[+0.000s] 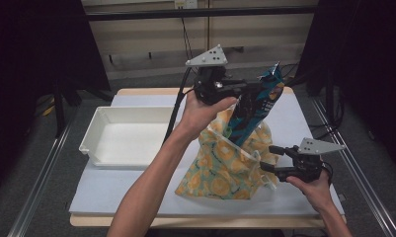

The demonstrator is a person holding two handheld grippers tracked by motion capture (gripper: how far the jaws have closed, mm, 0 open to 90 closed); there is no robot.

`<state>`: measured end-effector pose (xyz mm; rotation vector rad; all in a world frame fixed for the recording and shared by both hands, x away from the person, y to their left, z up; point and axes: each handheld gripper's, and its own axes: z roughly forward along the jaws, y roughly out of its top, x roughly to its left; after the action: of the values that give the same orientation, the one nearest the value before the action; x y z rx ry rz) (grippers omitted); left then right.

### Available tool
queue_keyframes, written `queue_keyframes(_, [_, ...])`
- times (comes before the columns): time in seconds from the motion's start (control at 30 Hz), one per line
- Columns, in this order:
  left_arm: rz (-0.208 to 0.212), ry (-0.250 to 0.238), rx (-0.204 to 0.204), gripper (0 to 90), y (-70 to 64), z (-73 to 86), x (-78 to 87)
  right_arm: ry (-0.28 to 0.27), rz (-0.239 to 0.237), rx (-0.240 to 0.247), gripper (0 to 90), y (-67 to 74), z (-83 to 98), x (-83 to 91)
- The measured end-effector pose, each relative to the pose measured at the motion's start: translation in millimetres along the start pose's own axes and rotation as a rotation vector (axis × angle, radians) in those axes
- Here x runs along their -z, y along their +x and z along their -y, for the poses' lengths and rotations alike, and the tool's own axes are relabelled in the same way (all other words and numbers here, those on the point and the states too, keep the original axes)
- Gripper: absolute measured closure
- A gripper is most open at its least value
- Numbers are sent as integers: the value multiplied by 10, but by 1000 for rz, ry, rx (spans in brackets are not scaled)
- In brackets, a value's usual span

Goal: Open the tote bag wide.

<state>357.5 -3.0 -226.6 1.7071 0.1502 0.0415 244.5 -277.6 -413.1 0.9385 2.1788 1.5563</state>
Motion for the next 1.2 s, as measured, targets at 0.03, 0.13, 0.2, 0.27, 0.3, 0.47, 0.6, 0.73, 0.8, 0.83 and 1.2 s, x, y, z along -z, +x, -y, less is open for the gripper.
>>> queue_keyframes(0.03, [-3,-2,3,900,-4,-12,-3,-1,1,0,297,0,-1,2])
queue_keyframes(0.13, [-3,-4,-1,900,-5,-50,6,-3,5,-1,292,2,-5,10])
queue_keyframes(0.2, [-7,-18,0,900,2,-71,16,-6,4,-2,289,1,-6,14])
queue_keyframes(0.27, [-8,-17,-3,900,12,-93,37,-7,6,-1,281,-1,-6,18])
queue_keyframes(0.3, [-12,-20,-1,900,18,-105,53,-6,6,-2,280,-2,-6,17])
queue_keyframes(0.47, [-13,-31,-7,900,30,-154,107,-4,0,1,280,-2,-5,8])
queue_keyframes(0.6, [-23,-31,-11,900,26,-168,148,-4,1,1,279,-2,-5,7])
queue_keyframes(0.73, [-28,-38,-2,900,50,-141,196,-5,1,3,278,2,-6,10])
queue_keyframes(0.8, [-37,-36,2,900,65,-117,223,-7,1,4,279,0,-7,13])
queue_keyframes(0.83, [-33,-38,2,900,73,-107,235,-7,1,4,278,-1,-7,13])
queue_keyframes(1.2, [-77,-48,9,900,124,-107,472,-3,1,4,278,8,-6,0])
